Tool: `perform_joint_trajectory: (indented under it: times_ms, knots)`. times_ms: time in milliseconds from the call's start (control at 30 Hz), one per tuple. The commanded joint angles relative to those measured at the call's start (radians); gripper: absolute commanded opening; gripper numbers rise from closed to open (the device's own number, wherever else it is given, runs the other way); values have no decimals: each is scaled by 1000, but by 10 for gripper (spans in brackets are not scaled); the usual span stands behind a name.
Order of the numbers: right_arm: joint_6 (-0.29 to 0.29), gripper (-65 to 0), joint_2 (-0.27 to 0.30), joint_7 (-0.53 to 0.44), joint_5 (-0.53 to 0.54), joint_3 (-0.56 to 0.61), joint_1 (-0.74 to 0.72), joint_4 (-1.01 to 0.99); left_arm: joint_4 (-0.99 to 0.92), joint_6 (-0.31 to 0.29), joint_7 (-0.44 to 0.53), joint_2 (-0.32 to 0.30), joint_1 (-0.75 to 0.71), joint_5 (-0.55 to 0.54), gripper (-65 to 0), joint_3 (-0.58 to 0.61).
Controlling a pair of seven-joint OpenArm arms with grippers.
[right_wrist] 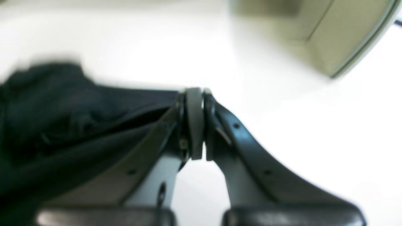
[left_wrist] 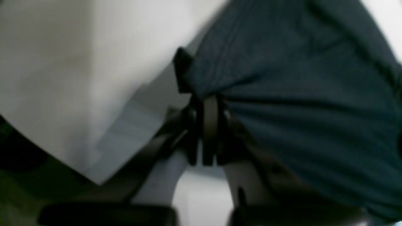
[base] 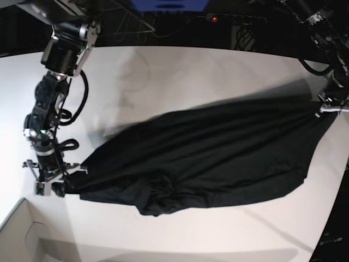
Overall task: Layout the t-shirt on the table in an organized manner, then fold the t-shirt properly
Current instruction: 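Drag the grasped shirt edge with the right gripper away from the left gripper, then hold shirt edges with both grippers and stretch them apart, then lower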
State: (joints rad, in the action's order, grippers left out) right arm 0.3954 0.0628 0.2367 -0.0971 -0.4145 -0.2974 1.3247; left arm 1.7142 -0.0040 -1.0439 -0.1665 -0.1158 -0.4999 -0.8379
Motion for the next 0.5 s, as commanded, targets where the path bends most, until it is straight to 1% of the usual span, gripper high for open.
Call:
perform_joint_trajectory:
  times_ms: [0,100,167,200,233,300,367,467]
  knots:
    - [-2,-650,9,-21,10,-1,-23,-6,17,-1,12,-14,12,-7,-648,-1]
    - [-2,-650,24,-21,10,-1,-27,-50,17,-1,12,-14,14,-7,-648,-2]
    - [1,-650,24,-21,9,1,-30,-109,17,-1,12,-14,14,-7,-648,-1]
    - [3,-635,29,-21,9,1,-30,-132,17,-1,12,-14,15,-7,-648,-1]
    - [4,-597,35,-21,9,2,-24,-135,17,-1,12,-14,15,-7,-648,-1]
    - [27,-494,29,-21,9,1,-6,-133,17,-1,12,-14,17,-7,-648,-4]
    - [35,-403,29,-29,12,-2,23,-121,30,-1,12,-17,21,-7,-648,-4]
    - [37,-301,24,-23,13,-5,93,-18,65,-1,12,-15,34,-7,-648,-4]
